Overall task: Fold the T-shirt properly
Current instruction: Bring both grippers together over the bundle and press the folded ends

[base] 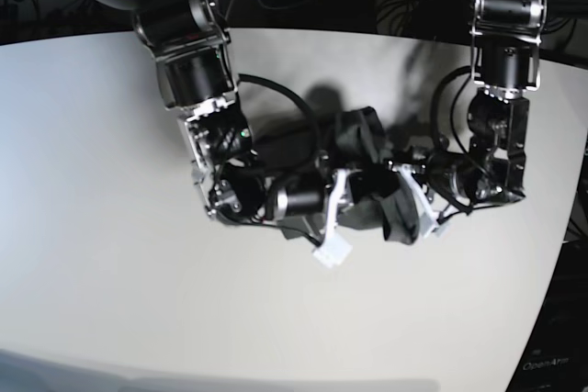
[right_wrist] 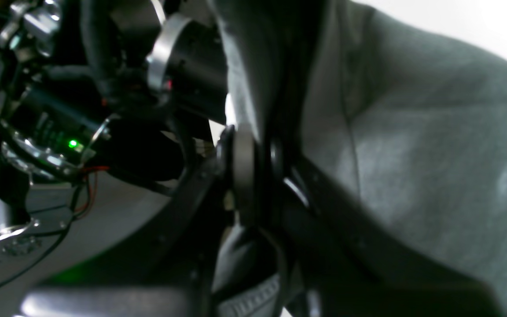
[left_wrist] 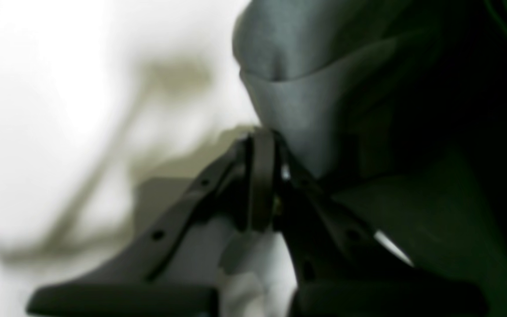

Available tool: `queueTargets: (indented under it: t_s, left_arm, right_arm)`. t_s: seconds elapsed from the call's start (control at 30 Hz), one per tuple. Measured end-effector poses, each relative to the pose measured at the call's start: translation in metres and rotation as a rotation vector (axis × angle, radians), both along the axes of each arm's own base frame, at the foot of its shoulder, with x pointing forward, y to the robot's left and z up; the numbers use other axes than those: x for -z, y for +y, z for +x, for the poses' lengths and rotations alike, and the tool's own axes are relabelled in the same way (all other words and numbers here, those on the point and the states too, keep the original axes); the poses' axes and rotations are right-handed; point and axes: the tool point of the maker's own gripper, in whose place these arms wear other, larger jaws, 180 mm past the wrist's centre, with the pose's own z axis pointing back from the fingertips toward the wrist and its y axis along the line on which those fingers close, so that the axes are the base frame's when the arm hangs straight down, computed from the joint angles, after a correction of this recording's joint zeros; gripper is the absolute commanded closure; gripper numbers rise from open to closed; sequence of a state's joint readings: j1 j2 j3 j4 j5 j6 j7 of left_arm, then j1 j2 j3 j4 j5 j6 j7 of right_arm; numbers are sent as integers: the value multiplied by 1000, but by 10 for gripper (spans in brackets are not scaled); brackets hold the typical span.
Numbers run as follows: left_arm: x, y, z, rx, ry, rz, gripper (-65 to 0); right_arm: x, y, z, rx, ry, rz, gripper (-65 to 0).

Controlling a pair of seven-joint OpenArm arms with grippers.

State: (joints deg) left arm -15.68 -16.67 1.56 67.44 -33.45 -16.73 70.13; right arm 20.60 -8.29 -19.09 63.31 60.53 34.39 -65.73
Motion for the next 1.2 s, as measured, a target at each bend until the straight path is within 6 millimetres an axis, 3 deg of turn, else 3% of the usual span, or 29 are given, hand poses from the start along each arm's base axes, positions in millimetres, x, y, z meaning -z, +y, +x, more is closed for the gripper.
queueTargets:
  t_s: [0.17,0.43,0.63,0.7,1.0,1.2]
  left_arm:
    - [0,2,-1,0,5,4,-17]
    - [0,2,-1,1,6,4,-17]
    - [-2,4,1,5,8,15,-17]
    - [-2,4,2,3,10,19,-17]
    - [-3,17,0,-2,19,41,-17]
    - [-5,41,-1,-14,24,89,-17]
  right_arm:
    - [-1,5,-2,-19,-13,-8,-13]
    - [6,-8,0,-14,-11,-37,-33]
    - [6,-8,1,-8,-12,-35,-280]
    - [6,-9,1,-9,-11,-36,-313]
    - [14,-23,4,4,-11,-67,-322]
    - [19,-25,10,6,9,-79,-315]
